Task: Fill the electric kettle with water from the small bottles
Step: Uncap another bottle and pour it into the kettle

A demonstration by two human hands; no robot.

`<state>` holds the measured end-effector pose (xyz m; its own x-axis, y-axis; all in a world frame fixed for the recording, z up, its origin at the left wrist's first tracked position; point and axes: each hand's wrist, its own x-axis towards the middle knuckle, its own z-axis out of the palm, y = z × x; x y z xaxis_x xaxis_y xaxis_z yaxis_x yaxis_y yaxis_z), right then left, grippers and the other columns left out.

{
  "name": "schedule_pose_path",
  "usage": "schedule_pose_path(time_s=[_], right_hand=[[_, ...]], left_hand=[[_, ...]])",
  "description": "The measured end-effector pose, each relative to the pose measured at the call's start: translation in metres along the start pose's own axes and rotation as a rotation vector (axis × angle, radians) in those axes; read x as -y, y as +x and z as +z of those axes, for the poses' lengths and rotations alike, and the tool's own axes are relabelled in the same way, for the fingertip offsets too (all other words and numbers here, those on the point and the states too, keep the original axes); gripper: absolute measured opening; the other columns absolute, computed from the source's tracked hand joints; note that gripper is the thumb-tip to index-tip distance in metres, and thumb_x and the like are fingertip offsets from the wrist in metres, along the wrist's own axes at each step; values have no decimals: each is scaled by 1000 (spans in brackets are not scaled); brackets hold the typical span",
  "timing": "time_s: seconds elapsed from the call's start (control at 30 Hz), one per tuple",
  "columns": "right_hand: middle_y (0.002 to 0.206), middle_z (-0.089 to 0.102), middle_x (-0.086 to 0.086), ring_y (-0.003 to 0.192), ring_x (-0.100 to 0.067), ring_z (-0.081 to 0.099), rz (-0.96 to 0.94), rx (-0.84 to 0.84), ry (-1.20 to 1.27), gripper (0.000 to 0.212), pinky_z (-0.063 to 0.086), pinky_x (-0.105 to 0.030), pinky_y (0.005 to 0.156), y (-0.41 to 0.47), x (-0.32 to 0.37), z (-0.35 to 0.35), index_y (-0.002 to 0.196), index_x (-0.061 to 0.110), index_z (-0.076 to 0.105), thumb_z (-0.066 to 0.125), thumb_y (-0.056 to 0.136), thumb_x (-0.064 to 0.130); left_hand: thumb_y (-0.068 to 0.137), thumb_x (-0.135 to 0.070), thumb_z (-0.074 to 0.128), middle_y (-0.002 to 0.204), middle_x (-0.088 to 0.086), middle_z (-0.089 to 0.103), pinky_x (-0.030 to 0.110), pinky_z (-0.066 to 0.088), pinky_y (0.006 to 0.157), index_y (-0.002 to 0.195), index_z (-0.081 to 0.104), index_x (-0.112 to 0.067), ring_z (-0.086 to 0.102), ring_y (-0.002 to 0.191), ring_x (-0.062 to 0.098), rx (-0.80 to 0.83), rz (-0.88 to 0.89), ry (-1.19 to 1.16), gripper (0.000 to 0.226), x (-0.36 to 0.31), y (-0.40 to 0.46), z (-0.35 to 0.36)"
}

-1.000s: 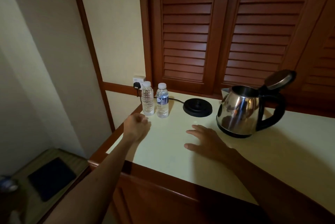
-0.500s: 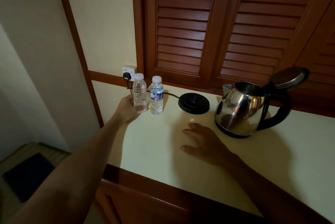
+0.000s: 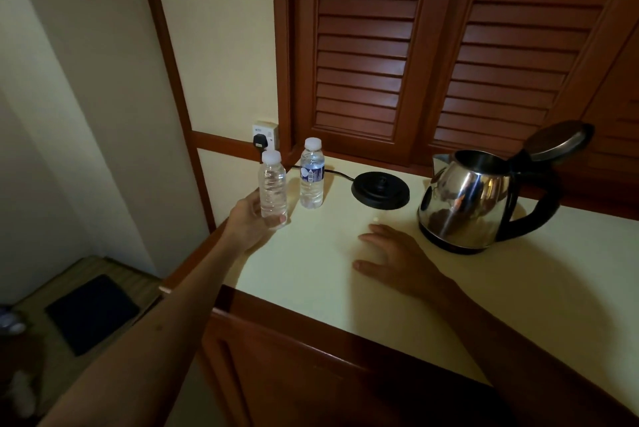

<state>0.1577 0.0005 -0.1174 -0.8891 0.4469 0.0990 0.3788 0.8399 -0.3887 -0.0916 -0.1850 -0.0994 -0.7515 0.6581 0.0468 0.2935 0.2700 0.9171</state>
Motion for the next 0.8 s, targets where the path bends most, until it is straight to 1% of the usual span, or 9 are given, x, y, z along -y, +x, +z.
schedule_pose_path(time_s=[0.13,0.23,0.37,0.4,0.47,0.57,0.63,0.73,0.8], right_hand=[[152,33,7,140,-13,26,34,-1,31,74,23,-39,115,-2,3,0,133,33,49,49,73,76],[143,44,12,132,-11,40,120,45,321,65,35,-39,108,-3,15,-15,127,35,54,53,75,74],[107,65,9,96,-2,60,45,-65,604,28,47,-26,84,-3,44,-56,109,32,61,51,92,51],[97,67,8,86,-2,62,35,-117,617,24,49,-27,77,-3,52,-66,101,30,62,50,93,48],[85,66,2,75,-10,62,16,-177,634,34,51,-35,67,-5,62,-82,93,24,64,48,92,53],[83,66,-11,67,-17,60,-45,-188,512,40,49,-33,58,-11,67,-100,89,21,68,52,88,58],[71,64,-8,60,-17,55,-59,-206,378,39,43,-30,55,-14,66,-107,79,19,69,58,84,56],[58,58,2,53,-8,49,-54,-258,225,39,37,-27,53,-17,64,-115,68,15,69,64,82,52],[59,59,7,56,-4,51,-62,-280,134,36,37,-23,54,-20,65,-121,73,16,70,66,81,51]], left_hand=[[75,-23,85,129,1,65,42,52,100,135,53,-15,61,117,21,11,20,4,68,-4,-31,15],[73,-23,86,126,0,67,39,54,97,134,54,-15,64,113,20,46,38,-14,69,-11,-48,33],[72,-23,87,120,0,70,30,54,91,130,58,-15,67,107,18,104,93,-3,65,-25,-64,62],[71,-23,88,118,-1,71,29,54,92,128,60,-15,67,106,17,123,108,1,64,-27,-65,70],[69,-23,89,115,-2,73,29,54,92,125,62,-16,69,102,14,157,126,7,63,-32,-68,85],[68,-22,89,108,-4,75,30,56,90,119,66,-18,70,98,12,220,149,-14,57,-42,-73,106],[67,-20,89,106,-3,75,29,56,89,117,67,-18,71,98,14,256,159,-57,55,-47,-78,118],[57,-16,93,100,3,76,46,59,88,112,67,-17,72,97,26,248,87,-276,61,-50,-86,134],[52,-12,92,99,10,76,54,58,87,112,66,-14,72,97,34,222,57,-405,66,-49,-89,139]])
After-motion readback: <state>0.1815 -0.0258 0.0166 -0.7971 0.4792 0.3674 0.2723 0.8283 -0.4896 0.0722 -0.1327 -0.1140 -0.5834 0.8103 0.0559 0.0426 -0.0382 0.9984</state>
